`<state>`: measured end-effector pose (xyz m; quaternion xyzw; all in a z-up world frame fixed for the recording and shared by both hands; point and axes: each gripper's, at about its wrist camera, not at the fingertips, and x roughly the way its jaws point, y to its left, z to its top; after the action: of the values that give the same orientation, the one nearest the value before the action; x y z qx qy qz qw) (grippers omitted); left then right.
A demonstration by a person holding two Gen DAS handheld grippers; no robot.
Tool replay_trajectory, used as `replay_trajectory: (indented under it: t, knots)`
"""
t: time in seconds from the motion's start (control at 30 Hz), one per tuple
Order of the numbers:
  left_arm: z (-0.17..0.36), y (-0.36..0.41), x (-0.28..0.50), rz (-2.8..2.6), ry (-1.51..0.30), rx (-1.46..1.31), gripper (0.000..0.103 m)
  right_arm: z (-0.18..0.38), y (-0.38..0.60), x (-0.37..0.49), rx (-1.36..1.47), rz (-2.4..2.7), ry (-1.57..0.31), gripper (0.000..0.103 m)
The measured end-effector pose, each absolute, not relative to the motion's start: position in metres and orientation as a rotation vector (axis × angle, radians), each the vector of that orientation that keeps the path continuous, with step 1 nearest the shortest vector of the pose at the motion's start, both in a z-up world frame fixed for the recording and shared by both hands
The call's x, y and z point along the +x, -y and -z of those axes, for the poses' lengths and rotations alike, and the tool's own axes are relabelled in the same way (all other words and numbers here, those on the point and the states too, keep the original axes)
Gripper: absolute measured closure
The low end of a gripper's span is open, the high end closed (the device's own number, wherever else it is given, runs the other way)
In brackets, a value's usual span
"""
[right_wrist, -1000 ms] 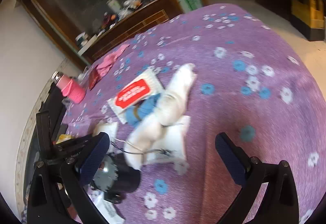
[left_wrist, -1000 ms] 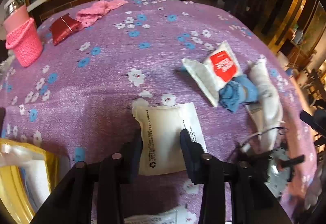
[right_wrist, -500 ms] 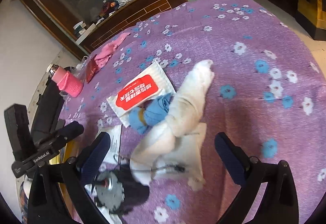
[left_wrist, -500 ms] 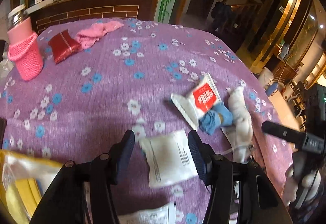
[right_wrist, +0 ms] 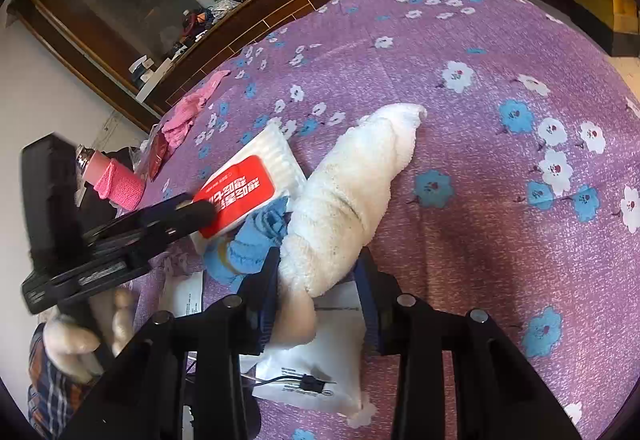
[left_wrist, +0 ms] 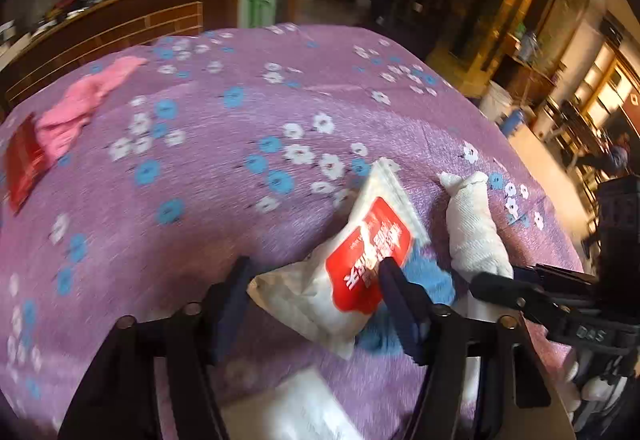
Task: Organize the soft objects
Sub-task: 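Grasp the white wet-wipe pack with red label with the left gripper while the right lifts the towel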
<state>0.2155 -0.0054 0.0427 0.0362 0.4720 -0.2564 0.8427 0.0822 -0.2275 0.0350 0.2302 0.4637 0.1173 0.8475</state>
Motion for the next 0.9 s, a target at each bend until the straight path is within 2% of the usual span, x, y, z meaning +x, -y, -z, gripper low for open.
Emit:
replay_trajectory:
  t: [0.1, 0.23, 0.33, 0.37, 0.43, 0.47, 0.6, 0.9]
  knots:
    - [-0.033, 0.019, 0.228, 0.571, -1.003, 0.081, 0.023, -0.03, 0.231, 0.085, 0.498, -0.253, -0.994, 0.068]
    - [-0.026, 0.034, 0.237, 0.622, -1.018, 0.046, 0.023, -0.035, 0.235, 0.083, 0.503, -0.251, -0.984, 0.068]
    - [-0.025, 0.045, 0.236, 0.628, -1.026, 0.071, 0.035, -0.035, 0.235, 0.083, 0.502, -0.25, -0.986, 0.068]
    - [-0.028, 0.047, 0.234, 0.628, -1.027, 0.073, 0.053, -0.034, 0.235, 0.083, 0.505, -0.249, -0.989, 0.068]
    - [-0.035, 0.048, 0.23, 0.638, -1.024, 0.063, 0.057, -0.035, 0.237, 0.082, 0.511, -0.248, -0.984, 0.068]
    - [-0.042, 0.047, 0.226, 0.636, -1.01, 0.054, 0.063, -0.037, 0.239, 0.081, 0.517, -0.247, -0.976, 0.068]
    - [-0.061, 0.04, 0.211, 0.623, -0.97, 0.045, 0.066, -0.042, 0.243, 0.077, 0.527, -0.246, -0.95, 0.068]
    - [-0.09, 0.018, 0.169, 0.608, -0.919, 0.042, 0.067, -0.049, 0.254, 0.071, 0.564, -0.255, -0.922, 0.068]
